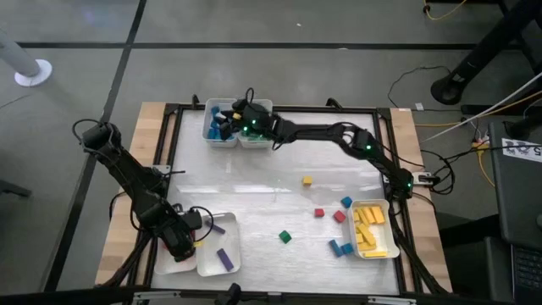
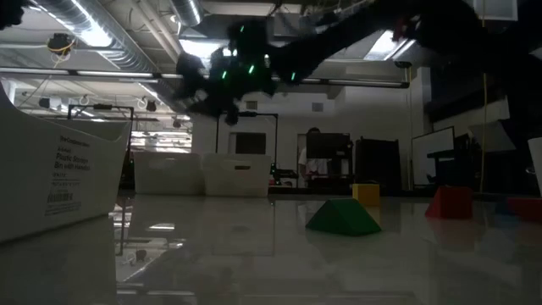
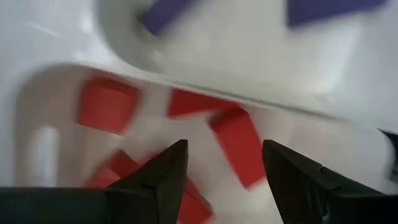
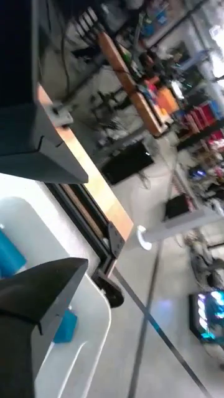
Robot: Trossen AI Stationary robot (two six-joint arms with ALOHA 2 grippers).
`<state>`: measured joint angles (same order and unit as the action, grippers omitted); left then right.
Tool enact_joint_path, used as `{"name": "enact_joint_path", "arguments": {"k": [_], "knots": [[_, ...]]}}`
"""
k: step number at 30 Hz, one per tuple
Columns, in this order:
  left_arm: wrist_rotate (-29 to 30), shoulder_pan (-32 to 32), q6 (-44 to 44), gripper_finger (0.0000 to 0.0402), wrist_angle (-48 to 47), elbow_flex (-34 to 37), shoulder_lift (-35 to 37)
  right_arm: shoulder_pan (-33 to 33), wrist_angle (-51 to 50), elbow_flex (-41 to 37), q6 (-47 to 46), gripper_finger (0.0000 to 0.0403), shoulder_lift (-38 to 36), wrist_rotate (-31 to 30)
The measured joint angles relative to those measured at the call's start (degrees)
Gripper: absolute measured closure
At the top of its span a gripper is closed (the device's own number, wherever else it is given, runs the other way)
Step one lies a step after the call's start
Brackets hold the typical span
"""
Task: Sort blocks
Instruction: Put the green block into the top right white bin
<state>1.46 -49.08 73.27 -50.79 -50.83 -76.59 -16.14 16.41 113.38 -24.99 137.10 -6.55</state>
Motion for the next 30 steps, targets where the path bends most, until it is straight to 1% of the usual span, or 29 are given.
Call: {"name": "enact_joint_path", "arguments": {"k": [3,6,9,14,18,20,22,24,27,30], "knots": [[-3.9,0.0,-0.1,0.0206,1.5,-0.1,0.3,-1.1,-6.4,0.1,1.9,0.0204,-4.5,2.6],[-4.5,-0.1,-0.2,0.0206,2.5,0.0,0.5,-2.2,-16.4,0.1,6.6,0.021,-9.1,6.4],[-4.7,-0.1,-1.1,0.0206,2.8,0.0,0.8,-2.7,-29.1,0.1,12.2,0.0216,-14.4,8.6],[-4.9,-0.3,-2.8,0.0206,7.3,0.0,3.5,-2.5,-51.5,0.1,19.5,0.0221,-22.3,7.6],[-4.5,-0.3,-1.8,0.0206,13.1,-0.1,7.9,-1.4,-66.1,0.0,20.2,0.0221,-27.8,5.7],[-1.8,-0.1,-2.0,0.0206,15.6,-0.1,9.8,-0.6,-71.9,0.0,20.1,0.0221,-30.2,3.7],[3.5,0.5,-4.5,0.0206,18.1,-0.1,11.3,0.5,-76.6,0.0,19.5,0.0221,-32.1,1.3],[10.1,1.7,-7.9,0.0206,21.2,-0.1,12.2,2.0,-80.2,0.0,19.4,0.0221,-33.5,-1.7],[19.2,4.1,-15.0,0.0206,27.6,-0.1,12.5,4.5,-85.2,0.0,19.4,0.0221,-35.0,-5.4],[25.7,7.2,-25.3,0.0206,35.3,-0.1,11.4,6.8,-89.8,0.0,18.8,0.0221,-35.8,-8.8]]}}
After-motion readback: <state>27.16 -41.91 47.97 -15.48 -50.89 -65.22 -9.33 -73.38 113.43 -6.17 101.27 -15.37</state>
